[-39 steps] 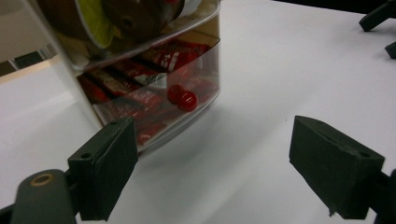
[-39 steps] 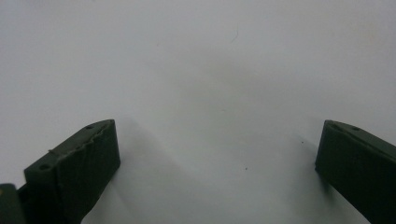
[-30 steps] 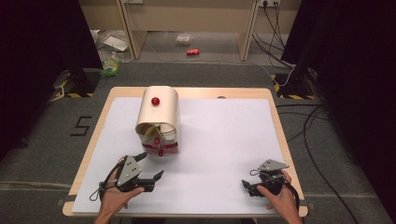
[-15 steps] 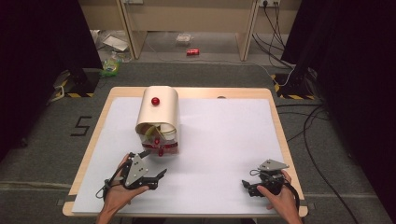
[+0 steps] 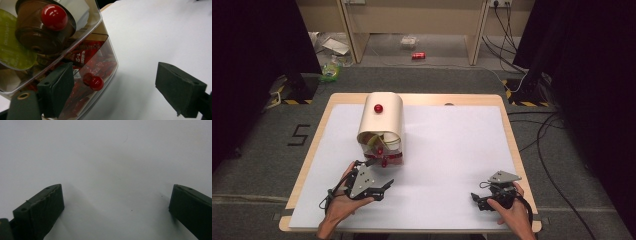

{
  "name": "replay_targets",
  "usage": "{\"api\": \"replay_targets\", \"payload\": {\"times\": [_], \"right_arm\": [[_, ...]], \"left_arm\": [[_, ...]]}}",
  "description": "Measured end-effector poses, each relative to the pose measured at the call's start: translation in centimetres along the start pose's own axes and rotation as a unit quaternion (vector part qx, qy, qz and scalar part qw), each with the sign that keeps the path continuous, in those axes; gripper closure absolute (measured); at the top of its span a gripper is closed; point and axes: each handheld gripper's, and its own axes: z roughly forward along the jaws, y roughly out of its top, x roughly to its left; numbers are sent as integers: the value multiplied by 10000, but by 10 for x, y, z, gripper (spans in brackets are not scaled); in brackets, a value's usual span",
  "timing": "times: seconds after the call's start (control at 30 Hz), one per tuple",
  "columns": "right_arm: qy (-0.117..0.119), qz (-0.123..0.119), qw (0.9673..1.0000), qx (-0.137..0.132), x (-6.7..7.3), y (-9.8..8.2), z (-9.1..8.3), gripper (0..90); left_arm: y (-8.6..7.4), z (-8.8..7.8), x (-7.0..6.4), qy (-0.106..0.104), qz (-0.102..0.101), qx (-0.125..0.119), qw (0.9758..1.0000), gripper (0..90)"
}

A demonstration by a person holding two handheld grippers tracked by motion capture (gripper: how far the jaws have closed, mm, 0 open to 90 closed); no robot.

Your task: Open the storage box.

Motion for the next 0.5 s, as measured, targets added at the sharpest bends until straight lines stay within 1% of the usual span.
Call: {"api": "replay_targets", "payload": {"times": [0.07, 0.17, 0.2, 0.23, 0.27, 0.3, 0.37, 0.4, 0.5], "right_arm": [[-1, 4, 10000, 2, 0, 0, 0, 3], [-1, 4, 10000, 1, 0, 0, 0, 3], [-1, 4, 10000, 1, 0, 0, 0, 3], [3, 5, 10000, 3, 0, 0, 0, 3], [3, 5, 10000, 3, 0, 0, 0, 3], [-2, -1, 10000, -1, 0, 0, 0, 3], [-4, -5, 10000, -3, 0, 0, 0, 3], [-4, -5, 10000, -3, 0, 0, 0, 3], [-3, -3, 10000, -1, 0, 0, 0, 2]], "left_arm": [[-1, 2, 1, 24, 43, 44, 10000, 151], [-1, 3, 1, 76, 215, 52, 9997, 151], [-1, 3, 1, 76, 215, 52, 9997, 151], [0, 4, 0, 85, 322, 84, 9994, 151], [0, 4, 0, 85, 322, 84, 9994, 151], [1, 5, 0, 111, 437, 123, 9989, 151], [4, 8, 2, 74, 513, 193, 9985, 154], [4, 8, 2, 74, 513, 193, 9985, 163], [4, 9, 1, 47, 658, 249, 9975, 150]]}}
